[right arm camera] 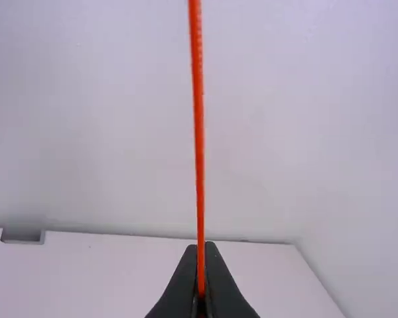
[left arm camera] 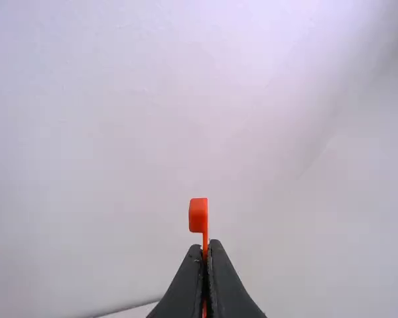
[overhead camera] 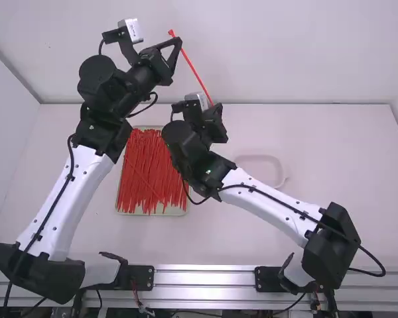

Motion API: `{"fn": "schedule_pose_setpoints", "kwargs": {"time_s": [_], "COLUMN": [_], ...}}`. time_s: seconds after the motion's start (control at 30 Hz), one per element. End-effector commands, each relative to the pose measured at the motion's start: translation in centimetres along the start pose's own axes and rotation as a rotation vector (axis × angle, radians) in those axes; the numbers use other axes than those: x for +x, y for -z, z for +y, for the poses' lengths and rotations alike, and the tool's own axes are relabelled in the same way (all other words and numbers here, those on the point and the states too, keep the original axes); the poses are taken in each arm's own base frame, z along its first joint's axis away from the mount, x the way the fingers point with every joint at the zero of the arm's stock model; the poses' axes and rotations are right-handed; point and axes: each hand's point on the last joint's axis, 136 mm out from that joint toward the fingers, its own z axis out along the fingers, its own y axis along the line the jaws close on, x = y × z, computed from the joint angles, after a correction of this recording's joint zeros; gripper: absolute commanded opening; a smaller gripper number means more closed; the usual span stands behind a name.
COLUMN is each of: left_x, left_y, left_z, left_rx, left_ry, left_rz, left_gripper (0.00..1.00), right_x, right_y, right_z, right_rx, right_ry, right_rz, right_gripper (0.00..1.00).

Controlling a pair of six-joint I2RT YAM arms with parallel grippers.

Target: Fasten the cable tie

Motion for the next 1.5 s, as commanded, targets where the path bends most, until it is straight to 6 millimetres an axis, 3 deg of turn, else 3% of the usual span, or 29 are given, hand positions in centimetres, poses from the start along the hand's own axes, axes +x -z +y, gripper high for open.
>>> {"fn": "schedule_pose_setpoints", "kwargs": {"time_s": [0.0,0.03,0.1,0.23,0.33,0.47,0.6,0.97,1.27,1.47], "left_x": [0.0,0.0,-0.4,-0.8,-0.8,-0.3,0.9,4.4,5.0,5.1], "left_y": [-0.1,-0.1,0.0,0.4,0.7,1.3,1.8,3.0,3.6,3.8], "left_z": [0.0,0.0,0.5,1.7,2.3,2.3,2.3,-0.3,-1.6,-2.1], "left_rx": [0.007,0.007,-0.005,-0.031,-0.019,0.039,0.082,0.297,0.389,0.418], "left_ry": [-0.052,-0.055,-0.071,-0.074,-0.089,-0.166,-0.246,-0.371,-0.376,-0.382], "left_rz": [0.0,0.0,-0.008,-0.006,0.02,0.079,0.147,0.291,0.318,0.321], "left_gripper": [0.02,0.02,0.02,0.02,0.02,0.02,0.02,0.02,0.02,0.02], "right_x": [-1.6,-1.6,-2.0,-2.7,-3.2,-4.1,-4.8,-4.7,-4.9,-5.8], "right_y": [0.8,0.9,2.3,4.2,5.2,5.4,5.0,5.8,7.2,8.8], "right_z": [0.3,0.4,1.3,1.6,1.3,-0.6,-1.4,-2.1,-3.9,-6.4], "right_rx": [-0.037,-0.041,-0.086,-0.118,-0.132,-0.137,-0.257,-0.837,-1.239,-1.516], "right_ry": [-0.044,-0.042,-0.035,-0.005,0.002,-0.025,-0.033,-0.052,-0.13,-0.188], "right_rz": [-0.024,-0.025,-0.045,-0.07,-0.084,-0.093,-0.121,-0.173,-0.263,-0.409], "right_gripper": [0.2,0.22,0.45,0.65,0.73,0.82,0.98,0.98,0.99,0.99]}}
